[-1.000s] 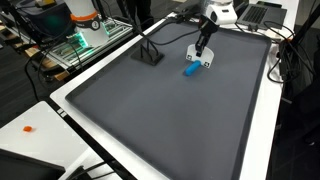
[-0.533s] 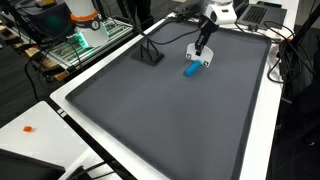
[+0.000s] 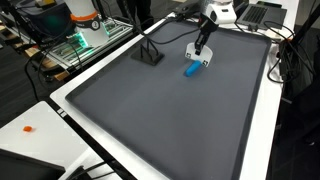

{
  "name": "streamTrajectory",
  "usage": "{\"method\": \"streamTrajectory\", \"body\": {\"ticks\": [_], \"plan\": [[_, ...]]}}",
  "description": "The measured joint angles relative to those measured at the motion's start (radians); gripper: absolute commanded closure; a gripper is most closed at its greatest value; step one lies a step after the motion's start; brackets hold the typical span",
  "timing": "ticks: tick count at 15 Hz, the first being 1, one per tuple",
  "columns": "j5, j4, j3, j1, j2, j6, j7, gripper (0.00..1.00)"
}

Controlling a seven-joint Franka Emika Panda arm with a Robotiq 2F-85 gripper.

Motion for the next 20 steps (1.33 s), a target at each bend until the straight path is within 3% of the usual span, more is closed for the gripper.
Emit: {"method": "streamTrajectory", "body": {"ticks": [20], "plan": [[-0.001, -0.004, -0.032, -0.054, -0.058, 0.000, -0.004, 0.99]]}}
